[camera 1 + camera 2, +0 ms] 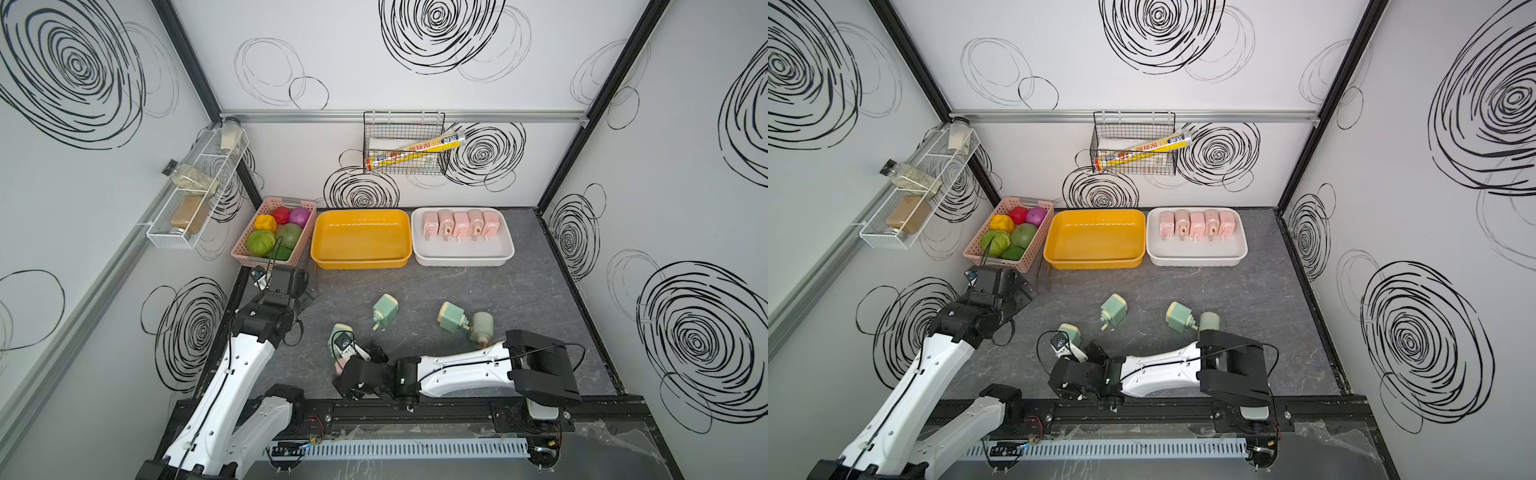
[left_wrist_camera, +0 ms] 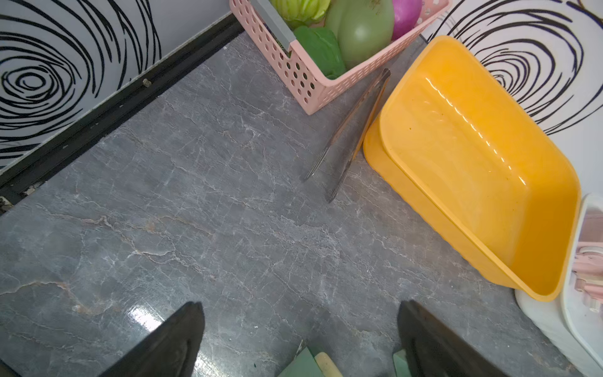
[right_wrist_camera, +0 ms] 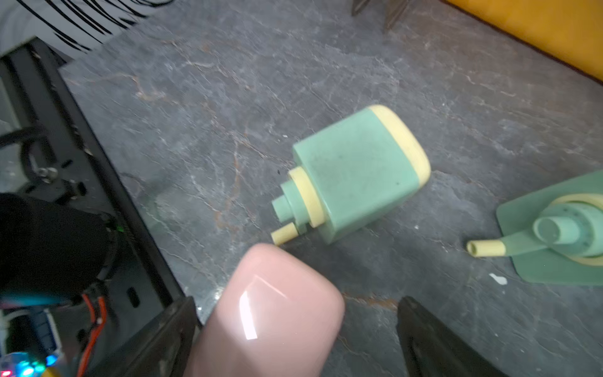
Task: Place the pencil sharpeners by color into the storage box
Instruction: Pick up the pencil sharpener from the center of the board.
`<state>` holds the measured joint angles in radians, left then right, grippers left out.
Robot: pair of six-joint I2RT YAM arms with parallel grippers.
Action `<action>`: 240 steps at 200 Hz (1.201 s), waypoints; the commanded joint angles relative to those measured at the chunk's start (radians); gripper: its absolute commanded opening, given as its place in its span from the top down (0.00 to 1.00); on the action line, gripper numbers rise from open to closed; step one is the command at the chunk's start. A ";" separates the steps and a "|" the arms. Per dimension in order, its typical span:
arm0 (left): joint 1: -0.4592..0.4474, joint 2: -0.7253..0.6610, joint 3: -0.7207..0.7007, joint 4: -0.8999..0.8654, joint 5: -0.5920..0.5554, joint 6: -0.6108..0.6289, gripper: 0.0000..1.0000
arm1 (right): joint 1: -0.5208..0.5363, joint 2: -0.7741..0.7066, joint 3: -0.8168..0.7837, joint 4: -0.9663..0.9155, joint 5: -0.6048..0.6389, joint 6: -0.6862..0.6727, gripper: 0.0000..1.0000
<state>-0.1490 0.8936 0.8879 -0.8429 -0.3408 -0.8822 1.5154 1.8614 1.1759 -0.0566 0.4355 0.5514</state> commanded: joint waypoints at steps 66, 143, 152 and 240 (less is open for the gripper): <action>0.017 -0.013 -0.032 0.053 0.020 0.036 0.01 | -0.010 -0.006 0.034 -0.264 -0.033 -0.145 0.03; 0.019 -0.012 -0.043 0.061 0.019 0.029 0.01 | -0.033 0.024 0.067 -0.232 -0.148 -0.075 0.12; 0.019 -0.012 -0.044 0.061 0.019 0.031 0.01 | -0.032 0.022 0.061 -0.203 -0.161 -0.094 0.13; 0.019 -0.012 -0.050 0.076 0.037 0.032 0.01 | -0.058 0.003 0.046 -0.158 -0.208 -0.157 0.41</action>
<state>-0.1410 0.8822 0.8440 -0.8040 -0.3149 -0.8627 1.4715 1.8771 1.2427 -0.2279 0.2474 0.4129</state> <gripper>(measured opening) 0.992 0.614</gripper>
